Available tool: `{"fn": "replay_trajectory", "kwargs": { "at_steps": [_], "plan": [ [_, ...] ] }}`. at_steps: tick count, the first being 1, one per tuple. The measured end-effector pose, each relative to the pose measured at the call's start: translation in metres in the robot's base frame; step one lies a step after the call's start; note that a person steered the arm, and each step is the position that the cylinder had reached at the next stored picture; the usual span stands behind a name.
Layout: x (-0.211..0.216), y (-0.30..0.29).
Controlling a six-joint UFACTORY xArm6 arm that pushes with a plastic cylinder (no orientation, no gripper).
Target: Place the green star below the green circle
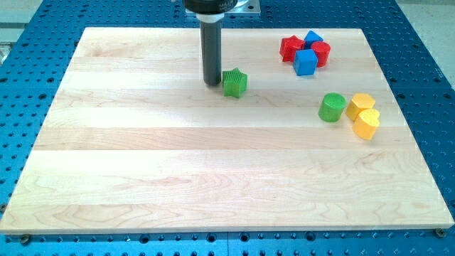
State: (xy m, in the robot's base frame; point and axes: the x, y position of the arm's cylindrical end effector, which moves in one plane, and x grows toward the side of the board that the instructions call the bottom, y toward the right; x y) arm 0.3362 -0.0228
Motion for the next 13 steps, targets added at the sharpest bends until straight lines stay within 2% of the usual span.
{"fn": "replay_trajectory", "kwargs": {
  "at_steps": [1, 2, 3, 4, 5, 6, 7, 8, 10, 11, 12, 13],
  "plan": [
    [0.019, 0.052],
    [0.063, 0.106],
    [0.079, 0.113],
    [0.040, 0.051],
    [0.061, 0.011],
    [0.084, 0.050],
    [0.088, 0.106],
    [0.088, 0.116],
    [0.116, 0.105],
    [0.132, 0.071],
    [0.144, 0.095],
    [0.133, 0.167]
  ]
}}
